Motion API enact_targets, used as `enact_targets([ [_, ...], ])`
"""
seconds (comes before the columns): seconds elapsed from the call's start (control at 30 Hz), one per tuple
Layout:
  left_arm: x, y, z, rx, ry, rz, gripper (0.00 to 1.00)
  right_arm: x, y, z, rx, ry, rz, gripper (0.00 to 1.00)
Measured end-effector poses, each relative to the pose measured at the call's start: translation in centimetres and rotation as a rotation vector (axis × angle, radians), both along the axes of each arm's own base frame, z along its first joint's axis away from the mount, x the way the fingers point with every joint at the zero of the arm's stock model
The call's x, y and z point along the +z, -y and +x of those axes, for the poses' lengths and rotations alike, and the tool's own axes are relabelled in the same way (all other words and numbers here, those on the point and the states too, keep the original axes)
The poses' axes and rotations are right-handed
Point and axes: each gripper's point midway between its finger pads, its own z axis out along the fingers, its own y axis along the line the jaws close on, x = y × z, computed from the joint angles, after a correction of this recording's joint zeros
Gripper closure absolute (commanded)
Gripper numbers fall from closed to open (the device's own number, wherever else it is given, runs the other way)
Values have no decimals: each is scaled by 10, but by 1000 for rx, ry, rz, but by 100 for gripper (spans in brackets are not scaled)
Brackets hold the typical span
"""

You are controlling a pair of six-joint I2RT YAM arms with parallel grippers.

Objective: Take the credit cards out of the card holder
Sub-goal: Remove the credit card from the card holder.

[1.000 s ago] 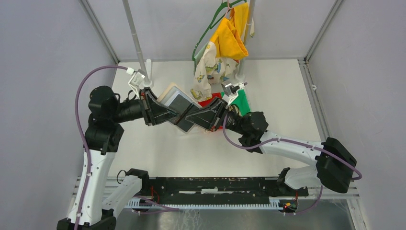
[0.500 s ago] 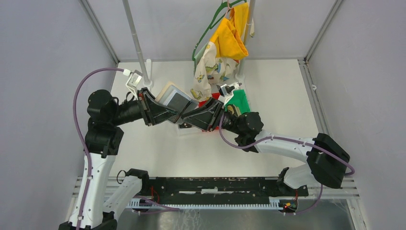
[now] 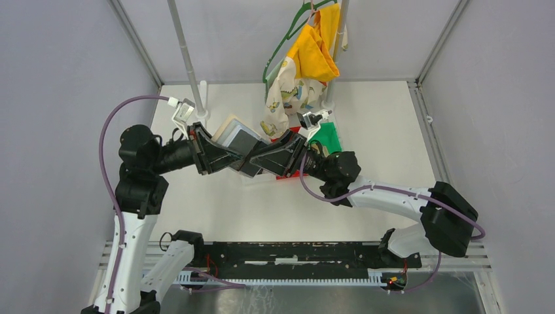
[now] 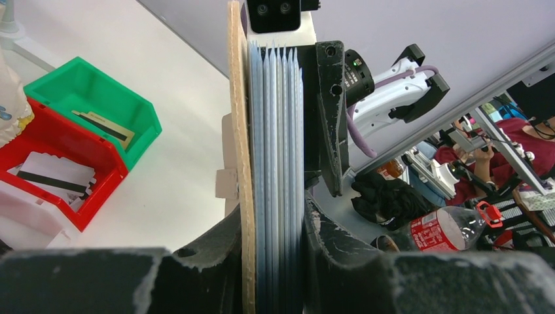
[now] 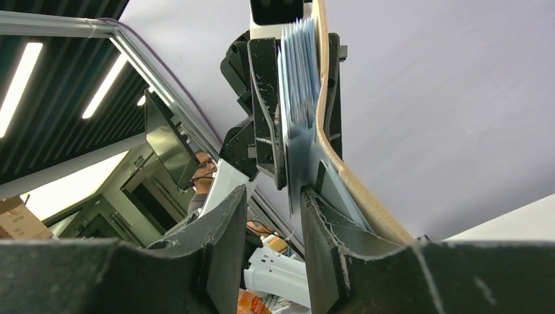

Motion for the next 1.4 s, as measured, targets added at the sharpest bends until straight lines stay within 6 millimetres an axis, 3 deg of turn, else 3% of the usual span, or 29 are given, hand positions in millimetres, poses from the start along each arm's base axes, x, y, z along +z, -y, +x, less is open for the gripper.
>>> enact_targets([
  [0.17, -5, -1, -2, 0, 8, 9, 82, -2, -3, 1, 11, -11, 6, 60],
  [0.27, -6, -2, 0, 12, 6, 11, 80, -3, -7, 3, 20, -17, 10, 70],
  [0.4, -5, -2, -2, 11, 8, 11, 66, -6, -10, 5, 27, -33, 12, 86],
  [0.47, -5, -2, -4, 4, 11, 10, 64, -7, -12, 5, 36, -38, 16, 96],
  [0.53, -5, -1, -7, -15, 13, 9, 63, -7, -13, 3, 46, -40, 21, 100],
  [0.83, -5, 1, -16, -79, 0, 9, 58, -8, -12, -5, 58, -44, 38, 100],
  [1.0, -2, 3, -18, -122, -29, 14, 61, -8, -7, -8, 27, -42, 29, 100],
  [1.2, -8, 5, -16, -128, -78, 19, 65, -25, 1, -13, -5, -68, 14, 100],
  [1.4, -9, 6, -12, -109, -117, 9, 66, -24, 3, -12, -27, -60, 16, 100],
])
